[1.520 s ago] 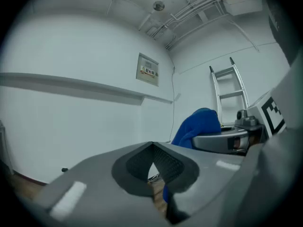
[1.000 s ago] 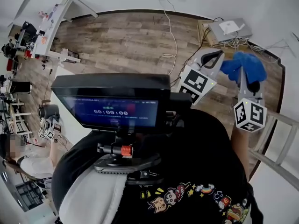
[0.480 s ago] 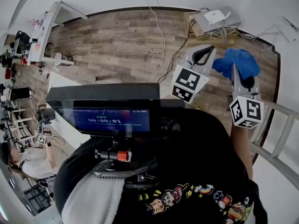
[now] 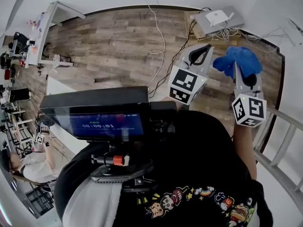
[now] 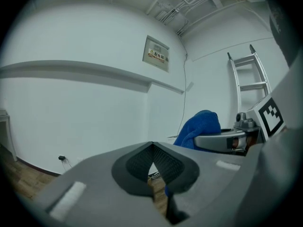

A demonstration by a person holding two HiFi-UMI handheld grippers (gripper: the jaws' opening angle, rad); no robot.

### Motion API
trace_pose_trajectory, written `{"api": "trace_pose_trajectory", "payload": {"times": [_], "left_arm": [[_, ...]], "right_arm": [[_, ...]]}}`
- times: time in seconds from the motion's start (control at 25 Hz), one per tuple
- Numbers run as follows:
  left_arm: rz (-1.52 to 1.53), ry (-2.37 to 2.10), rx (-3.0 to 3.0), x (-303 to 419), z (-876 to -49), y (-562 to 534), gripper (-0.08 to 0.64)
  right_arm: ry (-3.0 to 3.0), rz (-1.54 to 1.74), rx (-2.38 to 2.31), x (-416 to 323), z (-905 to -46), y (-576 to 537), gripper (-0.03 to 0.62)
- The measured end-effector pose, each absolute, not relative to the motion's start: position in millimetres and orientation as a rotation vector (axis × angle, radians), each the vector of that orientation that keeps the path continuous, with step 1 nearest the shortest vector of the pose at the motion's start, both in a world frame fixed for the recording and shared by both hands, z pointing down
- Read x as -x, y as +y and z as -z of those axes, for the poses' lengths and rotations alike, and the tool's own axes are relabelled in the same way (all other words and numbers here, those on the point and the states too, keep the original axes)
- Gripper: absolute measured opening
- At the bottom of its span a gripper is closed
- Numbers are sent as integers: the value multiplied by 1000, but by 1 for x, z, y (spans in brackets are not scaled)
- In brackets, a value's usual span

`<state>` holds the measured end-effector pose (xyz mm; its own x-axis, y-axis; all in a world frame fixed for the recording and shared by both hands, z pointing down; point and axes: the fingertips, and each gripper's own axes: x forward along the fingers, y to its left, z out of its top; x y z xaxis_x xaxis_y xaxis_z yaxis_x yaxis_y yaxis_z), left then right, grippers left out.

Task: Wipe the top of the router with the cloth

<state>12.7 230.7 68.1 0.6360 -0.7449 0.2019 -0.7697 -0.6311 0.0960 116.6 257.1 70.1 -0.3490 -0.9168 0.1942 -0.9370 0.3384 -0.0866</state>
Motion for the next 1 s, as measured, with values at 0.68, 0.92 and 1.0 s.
{"api": "trace_pose_trajectory", "payload": {"times": [0.68,0.92,1.0], "left_arm": [[-237,-945,-2772,36,-85,-49,0],[-274,-895,-2762,28,-98,-74,0],[-298,-896,-2763,26,-107,-80,0]], "right_arm": [[-2285,-327,-1885,-48,-86,7,127],[-2277,-364,-1856,-45,-105,-22,129],[-2281,-374,-1843,-46,-115,-32,129]]}}
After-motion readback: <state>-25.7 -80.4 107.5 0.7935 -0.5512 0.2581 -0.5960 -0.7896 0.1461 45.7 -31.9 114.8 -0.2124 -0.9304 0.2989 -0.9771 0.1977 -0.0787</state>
